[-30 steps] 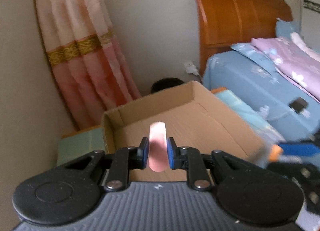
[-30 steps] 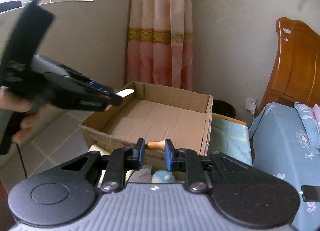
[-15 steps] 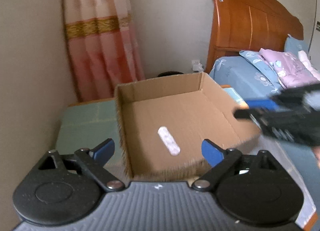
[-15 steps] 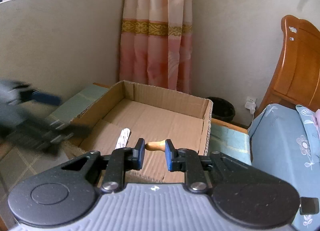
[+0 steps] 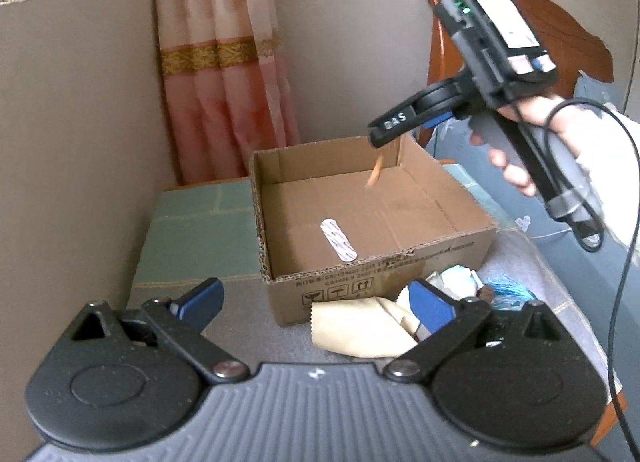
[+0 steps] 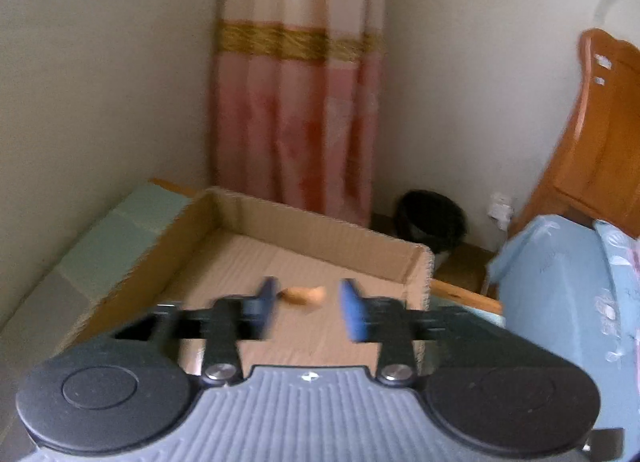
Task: Organize soft objects
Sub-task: 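Withdraw both tools from the box back toward the item pile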
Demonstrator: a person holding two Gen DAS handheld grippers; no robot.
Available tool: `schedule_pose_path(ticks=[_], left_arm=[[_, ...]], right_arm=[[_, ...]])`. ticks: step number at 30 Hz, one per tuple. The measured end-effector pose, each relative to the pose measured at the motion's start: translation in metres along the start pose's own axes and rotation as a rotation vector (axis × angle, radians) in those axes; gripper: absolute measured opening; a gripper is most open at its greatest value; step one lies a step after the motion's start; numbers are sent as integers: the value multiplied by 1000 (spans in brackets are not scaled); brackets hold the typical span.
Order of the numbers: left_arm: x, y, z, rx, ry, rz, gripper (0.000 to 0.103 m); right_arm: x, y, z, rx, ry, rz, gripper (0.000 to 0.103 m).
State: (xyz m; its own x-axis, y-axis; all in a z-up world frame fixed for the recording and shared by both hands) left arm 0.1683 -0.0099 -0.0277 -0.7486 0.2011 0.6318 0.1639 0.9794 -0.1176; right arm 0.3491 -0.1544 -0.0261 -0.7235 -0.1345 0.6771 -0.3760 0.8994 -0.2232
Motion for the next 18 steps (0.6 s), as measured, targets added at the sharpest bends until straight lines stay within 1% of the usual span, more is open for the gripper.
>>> schedule_pose_path(ticks=[1, 2, 3, 5, 8, 11, 13, 14, 18], left_arm=[[3, 0, -1, -1, -5, 5, 99], [5, -1, -1, -2, -8, 11, 99], [7, -3, -1, -5, -10, 16, 99], [10, -6, 0, -12, -16, 17, 99], [16, -10, 3, -25, -23, 14, 99], [22, -11, 8, -25, -20, 7, 99], [25, -12, 11, -25, -18, 1, 99], [28, -12, 13, -26, -18, -3, 99], [32, -11, 21, -23, -22, -32, 99]], right_arm=[[-1, -2, 0, -2, 4, 18, 83], [1, -2, 0, -6, -5, 18, 91], [6, -2, 2, -14, -19, 7, 91], [16, -1, 7, -35, -19, -13, 92], [33, -2, 17, -54, -13, -13, 98], [54, 2, 29, -56, -19, -16, 100], [67, 5, 37, -53, -16, -7, 100], [72, 6, 40, -52, -31, 10, 101], [98, 14, 59, -53, -35, 22, 103]])
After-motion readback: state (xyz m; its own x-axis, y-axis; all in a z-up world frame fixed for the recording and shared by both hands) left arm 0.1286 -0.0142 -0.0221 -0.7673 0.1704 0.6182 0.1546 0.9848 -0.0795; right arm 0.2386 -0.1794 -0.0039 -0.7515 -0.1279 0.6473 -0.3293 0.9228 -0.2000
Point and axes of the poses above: each gripper's, at about its wrist camera, not at the fingertips, and x roughly against the way its jaws point, y to its left, z to its underside, the point moved 7 cm from there along -x, roughly the way its jaws point, and after that the axes turned 9 degrees about x, right-handed, at the moved point
